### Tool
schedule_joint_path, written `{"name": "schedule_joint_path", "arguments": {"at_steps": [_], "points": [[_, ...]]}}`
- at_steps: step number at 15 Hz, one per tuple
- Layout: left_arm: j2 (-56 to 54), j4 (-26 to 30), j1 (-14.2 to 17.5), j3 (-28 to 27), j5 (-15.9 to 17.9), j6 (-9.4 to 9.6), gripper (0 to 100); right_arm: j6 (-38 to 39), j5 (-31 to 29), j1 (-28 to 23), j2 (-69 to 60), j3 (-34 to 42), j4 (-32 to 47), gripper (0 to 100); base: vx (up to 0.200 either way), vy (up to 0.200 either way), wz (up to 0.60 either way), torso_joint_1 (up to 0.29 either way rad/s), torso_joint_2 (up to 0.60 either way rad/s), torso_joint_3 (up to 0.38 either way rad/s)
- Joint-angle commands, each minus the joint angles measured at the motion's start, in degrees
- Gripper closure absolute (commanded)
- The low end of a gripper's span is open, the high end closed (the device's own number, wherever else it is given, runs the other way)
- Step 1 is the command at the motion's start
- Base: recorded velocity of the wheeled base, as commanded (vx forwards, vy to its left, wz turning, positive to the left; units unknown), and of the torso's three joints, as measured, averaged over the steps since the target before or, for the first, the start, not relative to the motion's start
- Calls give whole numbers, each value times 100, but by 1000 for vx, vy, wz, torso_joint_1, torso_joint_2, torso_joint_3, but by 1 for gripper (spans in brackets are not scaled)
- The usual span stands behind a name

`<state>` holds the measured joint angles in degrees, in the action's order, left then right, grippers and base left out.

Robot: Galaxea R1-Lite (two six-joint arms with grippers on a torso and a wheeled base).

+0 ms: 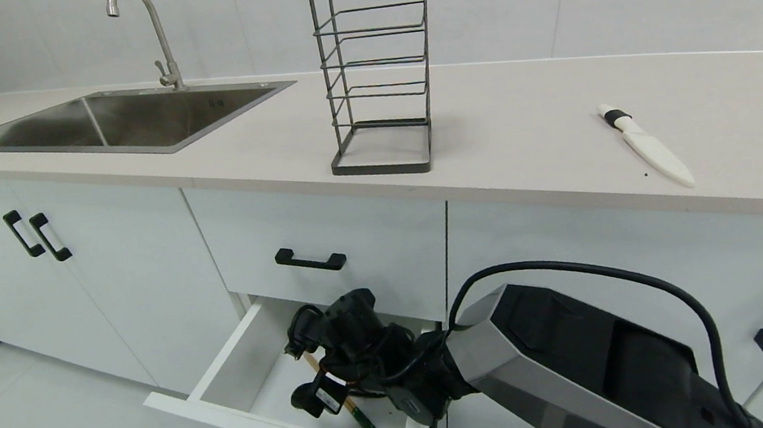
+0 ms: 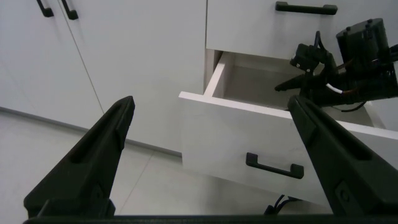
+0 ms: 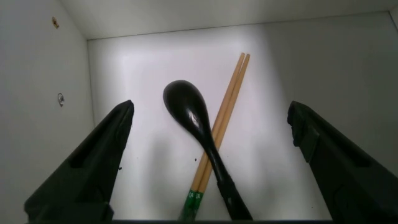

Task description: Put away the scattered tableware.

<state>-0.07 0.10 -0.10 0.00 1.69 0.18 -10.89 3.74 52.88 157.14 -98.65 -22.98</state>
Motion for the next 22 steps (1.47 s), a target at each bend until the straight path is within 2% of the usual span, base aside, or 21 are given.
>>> {"name": "schedule_joint_path", "arguments": {"at_steps": [1,3,7,10,13,14,15,17,19,20,22], "points": [[7,-1,1,0,6,-1,0,-1,4,29,-139,47,-154,0,0,0,0,0,0,0],[7,-1,1,0,-2,-1,0,34,4,64,-526,478,-497,0,0,0,0,0,0,0],[7,-1,1,0,6,-1,0,43,4,222,-1475,2042,-1508,0,0,0,0,0,0,0],[7,-1,1,0,6,-1,0,52,4,249,-2266,3044,-1789,0,0,0,0,0,0,0],[7,-1,1,0,-2,-1,0,95,12,310,-3471,4582,-2158,0,0,0,0,0,0,0],[7,-1,1,0,6,-1,0,113,12,302,-3681,4776,-2193,0,0,0,0,0,0,0],[7,-1,1,0,-2,-1,0,289,-14,284,-4226,5277,-2290,0,0,0,0,0,0,0],[7,-1,1,0,-2,-1,0,473,-23,240,-4736,5848,-2554,0,0,0,0,0,0,0],[7,-1,1,0,-2,-1,0,500,-23,240,-5000,6120,-2598,0,0,0,0,0,0,0],[7,-1,1,0,-2,-1,0,509,-23,222,-5430,6604,-2606,0,0,0,0,0,0,0],[7,-1,1,0,-2,-1,0,491,-31,99,-5861,7008,-2606,0,0,0,0,0,0,0]]}}
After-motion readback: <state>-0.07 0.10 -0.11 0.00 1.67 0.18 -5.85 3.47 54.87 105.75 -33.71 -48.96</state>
